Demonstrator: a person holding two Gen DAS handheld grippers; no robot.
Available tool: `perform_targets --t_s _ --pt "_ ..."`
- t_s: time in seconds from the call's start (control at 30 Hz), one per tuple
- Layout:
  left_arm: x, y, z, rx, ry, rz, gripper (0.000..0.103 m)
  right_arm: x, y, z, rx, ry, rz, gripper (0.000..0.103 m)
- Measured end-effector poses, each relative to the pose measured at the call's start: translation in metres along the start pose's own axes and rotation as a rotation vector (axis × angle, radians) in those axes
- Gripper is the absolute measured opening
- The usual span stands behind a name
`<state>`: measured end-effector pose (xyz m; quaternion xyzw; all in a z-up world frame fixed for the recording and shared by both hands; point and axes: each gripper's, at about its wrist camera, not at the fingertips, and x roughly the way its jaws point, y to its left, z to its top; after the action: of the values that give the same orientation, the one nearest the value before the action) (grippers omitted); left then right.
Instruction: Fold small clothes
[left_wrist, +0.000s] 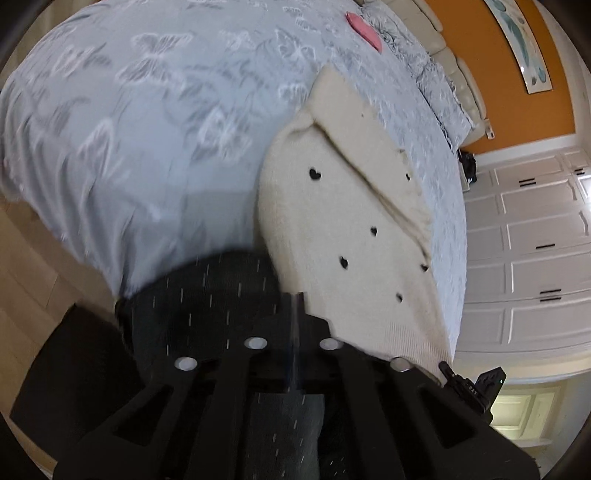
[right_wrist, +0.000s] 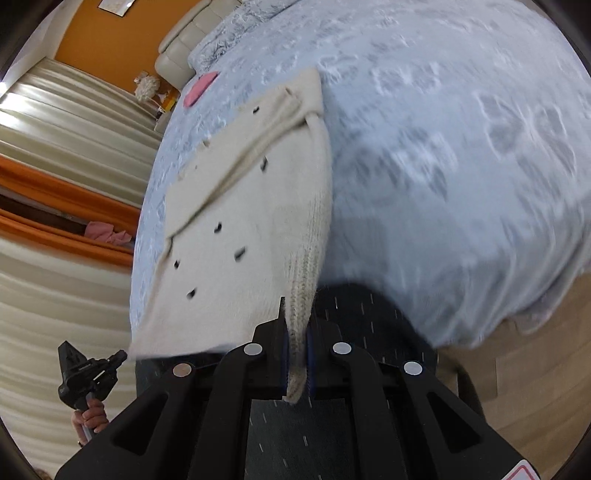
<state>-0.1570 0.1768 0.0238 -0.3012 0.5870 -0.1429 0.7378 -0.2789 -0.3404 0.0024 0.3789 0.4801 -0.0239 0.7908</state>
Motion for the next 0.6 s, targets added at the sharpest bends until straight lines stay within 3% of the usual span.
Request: perform_targets --t_s 0.2,0.23,0.27,0.3,0.37,0.47,0.6 --pt "0.002 0.0 -0.01 0.002 -0.03 0.038 0.0 0.008 0.0 -0.012 -0.015 0.017 0.02 0.006" --pt "0.003 0.0 -0.009 -0.013 -0.042 0.032 0.004 0.01 0.0 -0.009 -0.011 0.016 0.026 0.006" --pt "0.009 0.0 -0.003 -0.05 -0.038 0.014 0.024 0.01 -0.001 -0.007 -0.01 0.008 0.029 0.007" --pt "0.014 0.002 0.004 -0.093 -0.03 -0.004 0.055 0.011 0.0 -0.004 -0.01 0.005 0.03 0.007" --pt "0.017 -0.001 0.014 -0.133 -0.045 -0.057 0.07 0.012 0.004 0.0 -0.021 0.009 0.029 0.008" --pt "0.036 -0.023 0.028 -0.061 -0.029 0.044 0.078 0.016 0.003 -0.001 -0.026 0.017 0.026 0.008" --pt "0.06 -0.035 0.037 -0.004 -0.014 0.124 0.078 0.021 0.0 -0.005 -0.013 0.031 0.015 0.012"
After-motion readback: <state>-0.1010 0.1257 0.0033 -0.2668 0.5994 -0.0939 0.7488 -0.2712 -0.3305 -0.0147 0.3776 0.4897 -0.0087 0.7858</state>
